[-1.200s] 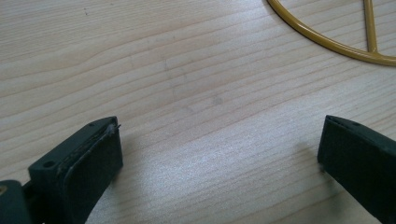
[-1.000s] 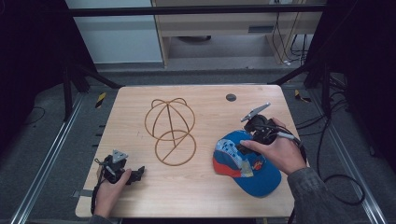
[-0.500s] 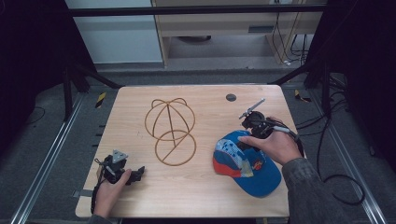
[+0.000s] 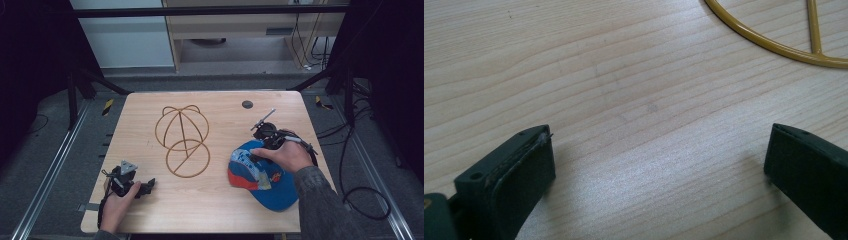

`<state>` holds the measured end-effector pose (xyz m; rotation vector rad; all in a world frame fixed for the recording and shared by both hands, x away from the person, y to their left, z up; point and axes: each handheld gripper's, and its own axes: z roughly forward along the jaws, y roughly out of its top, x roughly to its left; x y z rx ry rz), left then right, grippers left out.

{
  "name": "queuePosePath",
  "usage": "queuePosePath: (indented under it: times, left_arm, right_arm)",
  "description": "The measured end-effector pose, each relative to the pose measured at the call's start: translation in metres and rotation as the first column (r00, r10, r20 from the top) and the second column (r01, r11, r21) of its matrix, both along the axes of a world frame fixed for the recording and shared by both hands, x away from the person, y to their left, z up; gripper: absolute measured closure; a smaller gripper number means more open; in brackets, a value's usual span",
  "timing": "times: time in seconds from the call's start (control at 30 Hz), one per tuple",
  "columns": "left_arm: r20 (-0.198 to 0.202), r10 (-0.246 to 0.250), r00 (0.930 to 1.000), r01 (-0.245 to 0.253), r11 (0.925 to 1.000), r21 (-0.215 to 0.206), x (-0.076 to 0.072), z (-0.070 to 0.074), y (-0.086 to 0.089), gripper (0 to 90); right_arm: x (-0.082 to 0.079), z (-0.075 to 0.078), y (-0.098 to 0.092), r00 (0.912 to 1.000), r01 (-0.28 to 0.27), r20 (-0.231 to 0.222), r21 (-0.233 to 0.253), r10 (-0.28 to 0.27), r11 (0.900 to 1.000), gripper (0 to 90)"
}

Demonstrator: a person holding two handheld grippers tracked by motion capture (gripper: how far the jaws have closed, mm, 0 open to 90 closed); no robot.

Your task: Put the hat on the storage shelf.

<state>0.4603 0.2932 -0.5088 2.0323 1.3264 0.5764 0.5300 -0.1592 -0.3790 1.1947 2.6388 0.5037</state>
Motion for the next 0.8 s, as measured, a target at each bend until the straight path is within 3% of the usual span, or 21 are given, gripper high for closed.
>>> queuePosePath:
  times: [0.6,0.77,0.8]
  left_arm:
    - [-0.002,-0.010,1.0000,0.010,0.9999,0.004,0.000,0.000,-0.001,0.0]
    - [-0.002,-0.011,0.9999,0.011,0.9999,0.004,0.000,0.000,-0.001,0.0]
    - [-0.002,-0.011,0.9999,0.011,0.9999,0.004,0.000,0.000,-0.001,0.0]
  right_arm:
    - [-0.001,-0.009,-0.001,0.9999,-0.011,-0.009,-0.002,0.011,1.000,23.9]
    - [-0.001,-0.012,-0.001,0.9998,-0.013,-0.017,-0.004,0.013,1.000,35.4]
    - [-0.002,-0.012,-0.002,0.9997,-0.015,-0.018,-0.007,0.015,1.000,41.4]
